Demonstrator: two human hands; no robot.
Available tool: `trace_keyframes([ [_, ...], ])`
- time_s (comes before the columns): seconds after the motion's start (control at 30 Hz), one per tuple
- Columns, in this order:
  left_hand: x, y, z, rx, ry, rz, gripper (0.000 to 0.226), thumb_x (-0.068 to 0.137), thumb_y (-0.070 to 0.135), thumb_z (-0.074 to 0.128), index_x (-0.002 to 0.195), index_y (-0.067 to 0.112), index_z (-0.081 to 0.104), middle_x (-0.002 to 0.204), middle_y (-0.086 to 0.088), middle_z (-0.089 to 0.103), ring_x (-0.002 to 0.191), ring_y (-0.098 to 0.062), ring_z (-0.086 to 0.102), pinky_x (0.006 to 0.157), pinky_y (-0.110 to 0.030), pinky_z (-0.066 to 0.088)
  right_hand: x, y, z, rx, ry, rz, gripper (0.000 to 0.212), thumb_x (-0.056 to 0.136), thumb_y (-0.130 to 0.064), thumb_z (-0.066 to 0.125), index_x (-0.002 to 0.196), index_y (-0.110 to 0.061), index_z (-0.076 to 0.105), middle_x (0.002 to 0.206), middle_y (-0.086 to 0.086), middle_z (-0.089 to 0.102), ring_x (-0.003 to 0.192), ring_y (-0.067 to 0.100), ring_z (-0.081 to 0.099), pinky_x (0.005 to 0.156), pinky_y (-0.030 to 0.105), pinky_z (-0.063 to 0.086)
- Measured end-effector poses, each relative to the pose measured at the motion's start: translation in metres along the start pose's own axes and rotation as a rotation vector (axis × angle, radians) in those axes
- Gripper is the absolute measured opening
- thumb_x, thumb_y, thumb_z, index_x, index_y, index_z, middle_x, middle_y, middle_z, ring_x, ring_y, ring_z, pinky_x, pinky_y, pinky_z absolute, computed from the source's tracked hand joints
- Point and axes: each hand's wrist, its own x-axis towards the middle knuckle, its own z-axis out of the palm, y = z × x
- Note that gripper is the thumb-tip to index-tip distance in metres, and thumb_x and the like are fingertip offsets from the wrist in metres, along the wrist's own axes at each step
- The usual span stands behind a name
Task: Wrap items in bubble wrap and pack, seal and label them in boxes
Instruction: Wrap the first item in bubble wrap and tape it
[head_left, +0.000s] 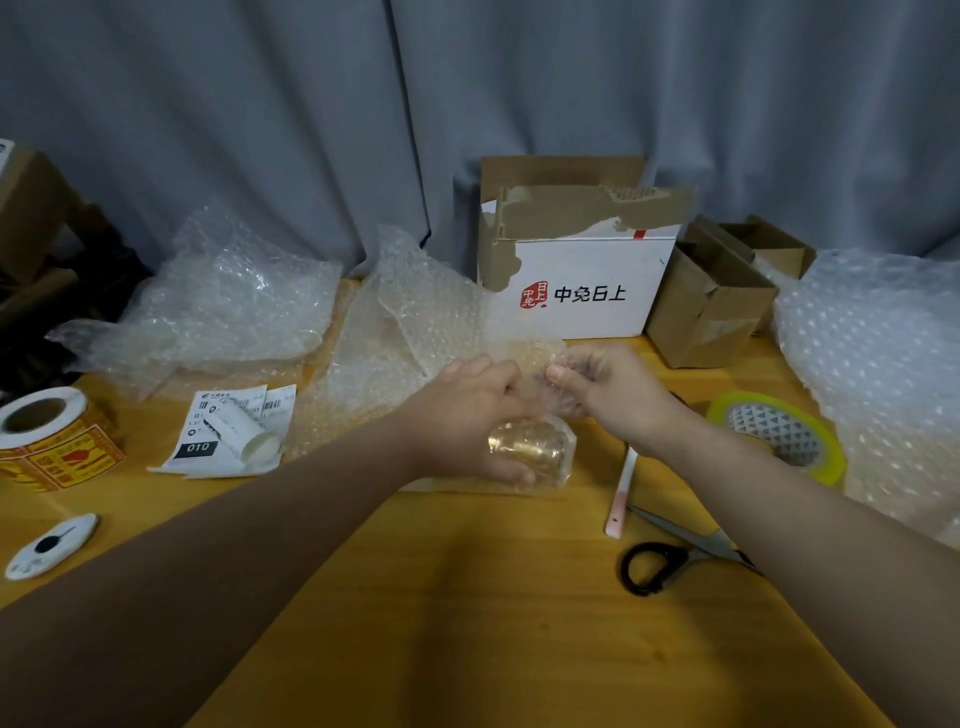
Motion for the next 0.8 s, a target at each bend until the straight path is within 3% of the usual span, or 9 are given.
trace_keyframes([
  [0.1,-0.004,0.000,-0.003,0.030,0.024,-0.009,0.068,0.079,0.061,0.060,0.135,0.027,0.045,0.121,0.005,0.049,0.108,-0.014,0.042,0.090,-0.024,0.028,0.000,0.002,-0.001,-0.106,-0.015,-0.043,0.018,0.098,-0.012,0.051,0.096,-0.006,0.067,0.092,0.010,0.072,0.087,0.022,0.068,0.081,0.036,0.056],
  [0.17,-0.007,0.000,-0.002,0.055,0.043,-0.021,0.062,0.082,0.059,0.057,0.131,0.023,0.047,0.124,0.003,0.053,0.109,-0.017,0.048,0.091,-0.027,0.033,-0.001,0.001,-0.001,-0.121,-0.035,-0.059,0.019,0.098,-0.011,0.049,0.092,-0.017,0.066,0.086,0.001,0.071,0.083,0.014,0.067,0.079,0.028,0.055],
  [0.23,-0.010,0.000,0.003,0.071,0.060,-0.022,0.054,0.086,0.057,0.053,0.129,0.024,0.051,0.125,0.001,0.055,0.112,-0.020,0.051,0.095,-0.031,0.035,-0.003,-0.002,-0.002,-0.096,-0.052,-0.055,0.019,0.098,-0.010,0.049,0.094,-0.015,0.067,0.087,0.002,0.071,0.081,0.013,0.068,0.073,0.023,0.055],
  [0.37,-0.015,0.001,0.014,0.069,0.118,-0.078,0.057,0.088,0.060,0.045,0.137,0.030,0.044,0.141,0.007,0.046,0.133,-0.014,0.037,0.113,-0.035,0.012,-0.001,-0.003,-0.006,-0.142,-0.098,-0.075,0.022,0.097,-0.013,0.052,0.098,0.001,0.069,0.091,0.022,0.070,0.085,0.033,0.066,0.075,0.037,0.054],
  [0.47,-0.019,-0.001,0.020,0.141,0.118,-0.079,0.082,0.076,0.072,0.050,0.144,0.029,0.034,0.148,0.006,0.036,0.139,-0.017,0.027,0.115,-0.043,0.006,-0.003,-0.002,-0.005,-0.266,-0.130,-0.107,0.024,0.096,-0.017,0.054,0.093,0.000,0.070,0.089,0.023,0.068,0.085,0.036,0.063,0.079,0.047,0.052],
  [0.53,-0.019,-0.002,0.023,0.190,0.173,-0.071,0.087,0.067,0.070,0.063,0.140,0.029,0.041,0.142,0.001,0.042,0.132,-0.022,0.035,0.110,-0.046,0.017,-0.005,0.001,-0.003,-0.359,-0.105,-0.153,0.020,0.095,-0.016,0.057,0.095,-0.004,0.072,0.093,0.013,0.068,0.089,0.026,0.062,0.084,0.040,0.051],
  [0.6,-0.018,-0.003,0.025,0.202,0.261,-0.064,0.081,0.059,0.065,0.072,0.129,0.028,0.055,0.124,-0.002,0.053,0.116,-0.023,0.047,0.097,-0.041,0.024,-0.008,0.001,0.001,-0.400,-0.042,-0.202,0.016,0.093,-0.013,0.059,0.094,-0.005,0.072,0.098,0.007,0.060,0.092,0.018,0.055,0.083,0.030,0.048],
  [0.73,-0.015,-0.009,0.026,0.177,0.336,-0.045,0.075,0.063,0.063,0.070,0.122,0.019,0.060,0.106,-0.002,0.061,0.101,-0.024,0.057,0.087,-0.040,0.039,-0.011,0.005,0.007,-0.378,0.017,-0.198,0.018,0.094,-0.011,0.058,0.092,-0.002,0.073,0.089,0.015,0.070,0.088,0.029,0.063,0.080,0.043,0.049],
  [0.8,-0.015,-0.009,0.022,0.089,0.316,-0.079,0.075,0.064,0.061,0.073,0.122,0.016,0.058,0.112,-0.001,0.062,0.107,-0.025,0.057,0.091,-0.039,0.040,-0.013,0.006,0.011,-0.350,0.076,-0.179,0.018,0.094,-0.012,0.059,0.100,-0.009,0.075,0.092,0.009,0.074,0.087,0.023,0.066,0.078,0.037,0.051],
])
